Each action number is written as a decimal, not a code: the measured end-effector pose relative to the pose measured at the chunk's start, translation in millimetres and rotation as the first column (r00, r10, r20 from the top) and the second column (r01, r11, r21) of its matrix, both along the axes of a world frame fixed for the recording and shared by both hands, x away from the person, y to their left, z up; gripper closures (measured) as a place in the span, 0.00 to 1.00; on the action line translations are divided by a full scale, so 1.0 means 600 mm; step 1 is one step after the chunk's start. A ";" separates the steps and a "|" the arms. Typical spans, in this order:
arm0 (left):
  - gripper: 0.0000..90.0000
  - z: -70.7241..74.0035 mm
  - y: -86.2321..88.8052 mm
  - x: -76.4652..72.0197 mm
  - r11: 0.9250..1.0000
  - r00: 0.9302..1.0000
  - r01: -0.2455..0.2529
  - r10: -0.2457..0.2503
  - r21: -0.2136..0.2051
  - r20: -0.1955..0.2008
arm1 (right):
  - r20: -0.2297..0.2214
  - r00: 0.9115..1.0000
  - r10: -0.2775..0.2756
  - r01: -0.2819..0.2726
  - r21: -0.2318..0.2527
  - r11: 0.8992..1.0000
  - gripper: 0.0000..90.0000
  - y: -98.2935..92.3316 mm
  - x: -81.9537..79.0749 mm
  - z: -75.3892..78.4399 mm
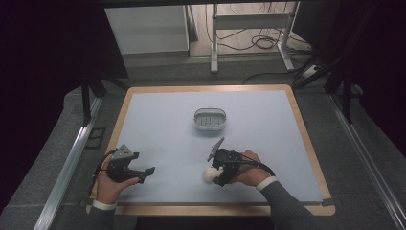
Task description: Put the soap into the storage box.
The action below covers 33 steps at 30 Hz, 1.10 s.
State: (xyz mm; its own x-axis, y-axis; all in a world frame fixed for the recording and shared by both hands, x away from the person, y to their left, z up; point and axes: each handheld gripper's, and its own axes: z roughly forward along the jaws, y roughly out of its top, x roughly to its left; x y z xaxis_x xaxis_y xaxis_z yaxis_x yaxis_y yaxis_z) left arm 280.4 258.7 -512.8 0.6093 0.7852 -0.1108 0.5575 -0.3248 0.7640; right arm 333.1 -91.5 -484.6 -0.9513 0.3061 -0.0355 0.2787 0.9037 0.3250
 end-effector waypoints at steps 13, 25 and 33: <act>0.10 0.000 0.001 0.000 1.000 1.000 -0.001 0.001 0.001 0.000 | 0.016 0.998 0.058 -0.056 -0.122 0.991 0.47 0.024 0.004 -0.025; 0.10 0.005 0.008 -0.002 1.000 1.000 -0.015 0.015 -0.010 0.014 | 0.018 0.999 0.033 -0.030 -0.117 0.993 0.55 0.022 0.014 -0.013; 0.10 0.004 0.007 -0.002 1.000 1.000 -0.013 0.013 -0.012 0.013 | 0.057 0.998 0.010 -0.006 -0.070 0.998 0.55 0.006 0.021 0.022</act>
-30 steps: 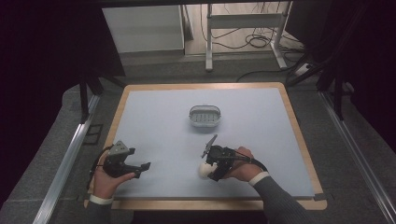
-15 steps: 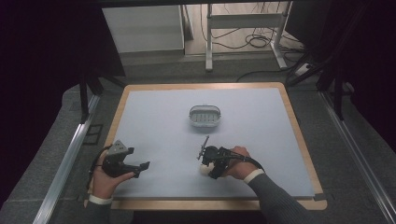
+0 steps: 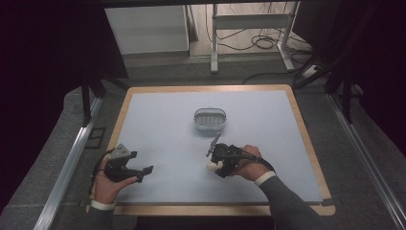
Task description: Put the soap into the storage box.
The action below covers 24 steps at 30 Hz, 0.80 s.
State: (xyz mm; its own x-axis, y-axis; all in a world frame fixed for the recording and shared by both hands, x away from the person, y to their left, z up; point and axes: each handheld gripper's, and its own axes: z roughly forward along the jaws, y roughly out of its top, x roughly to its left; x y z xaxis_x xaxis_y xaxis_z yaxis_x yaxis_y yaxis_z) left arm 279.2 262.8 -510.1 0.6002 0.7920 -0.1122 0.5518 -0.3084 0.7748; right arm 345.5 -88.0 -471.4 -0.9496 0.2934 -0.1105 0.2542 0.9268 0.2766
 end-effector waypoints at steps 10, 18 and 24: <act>0.10 -0.001 -0.002 0.000 1.000 1.000 0.003 -0.003 0.001 -0.003 | 0.043 0.998 -0.036 0.035 0.025 0.999 0.55 -0.016 0.013 0.026; 0.10 -0.003 -0.005 0.001 1.000 1.000 0.009 -0.009 0.005 -0.008 | 0.053 0.997 -0.053 0.051 0.053 0.997 0.55 -0.019 0.029 0.041; 0.10 -0.003 -0.005 0.001 1.000 1.000 0.010 -0.010 0.006 -0.008 | 0.080 0.995 -0.054 0.049 0.068 0.996 0.55 -0.018 0.039 0.052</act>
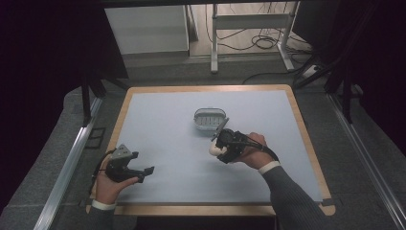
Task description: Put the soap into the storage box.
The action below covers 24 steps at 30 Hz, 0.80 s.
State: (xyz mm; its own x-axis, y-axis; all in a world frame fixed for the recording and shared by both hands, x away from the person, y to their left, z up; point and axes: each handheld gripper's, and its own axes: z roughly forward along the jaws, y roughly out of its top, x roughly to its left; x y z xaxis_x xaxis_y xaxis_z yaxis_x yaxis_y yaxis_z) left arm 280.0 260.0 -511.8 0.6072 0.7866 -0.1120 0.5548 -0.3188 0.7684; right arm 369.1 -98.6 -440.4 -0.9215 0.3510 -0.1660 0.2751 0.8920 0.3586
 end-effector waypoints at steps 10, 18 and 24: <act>0.10 0.000 0.000 0.000 1.000 1.000 0.001 -0.001 0.000 -0.001 | -0.003 1.000 -0.012 0.012 0.023 1.000 0.55 -0.005 0.022 0.003; 0.10 0.000 0.001 0.000 1.000 1.000 -0.001 0.001 0.000 0.000 | -0.002 1.000 -0.022 0.022 0.032 0.999 0.55 -0.009 0.034 0.007; 0.10 0.000 0.000 0.000 1.000 1.000 0.003 -0.003 0.003 -0.003 | -0.017 1.000 -0.010 0.010 0.033 0.999 0.55 -0.006 0.043 0.010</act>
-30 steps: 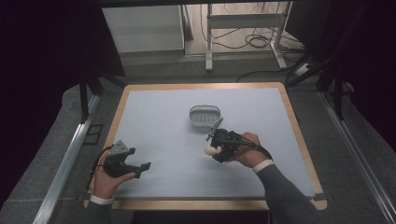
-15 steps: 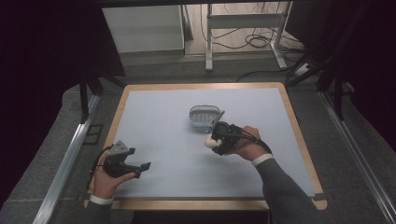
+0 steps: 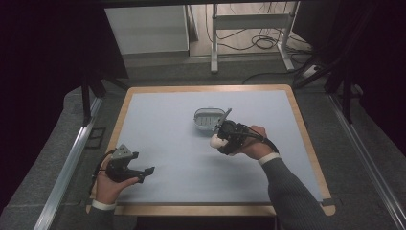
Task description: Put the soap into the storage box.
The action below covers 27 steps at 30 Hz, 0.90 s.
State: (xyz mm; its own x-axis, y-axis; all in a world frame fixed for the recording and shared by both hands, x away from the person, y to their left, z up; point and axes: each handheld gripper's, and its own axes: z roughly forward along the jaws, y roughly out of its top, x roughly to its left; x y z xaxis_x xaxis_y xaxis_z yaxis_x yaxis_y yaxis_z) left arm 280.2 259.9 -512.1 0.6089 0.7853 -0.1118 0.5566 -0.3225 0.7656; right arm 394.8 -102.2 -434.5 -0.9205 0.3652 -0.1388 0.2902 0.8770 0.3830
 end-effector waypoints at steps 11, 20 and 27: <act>0.10 0.001 0.000 -0.001 1.000 1.000 -0.002 0.002 -0.003 -0.001 | 0.005 1.000 -0.024 0.024 0.018 1.000 0.55 -0.005 0.018 0.006; 0.10 0.001 0.000 0.000 1.000 1.000 -0.001 0.001 -0.006 -0.006 | 0.032 0.999 -0.038 0.037 0.041 0.998 0.55 -0.006 0.031 0.029; 0.10 0.002 0.000 -0.001 1.000 1.000 -0.001 0.001 -0.008 -0.005 | 0.031 0.999 -0.042 0.041 0.047 0.998 0.55 -0.006 0.044 0.040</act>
State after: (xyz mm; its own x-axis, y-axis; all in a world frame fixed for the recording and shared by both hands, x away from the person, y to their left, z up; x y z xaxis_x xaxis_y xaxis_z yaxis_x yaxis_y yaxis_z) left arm 279.7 259.9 -511.2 0.6072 0.7852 -0.1215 0.5611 -0.3154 0.7653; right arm 421.2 -105.8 -410.6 -0.8999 0.4098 -0.1495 0.3131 0.8454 0.4327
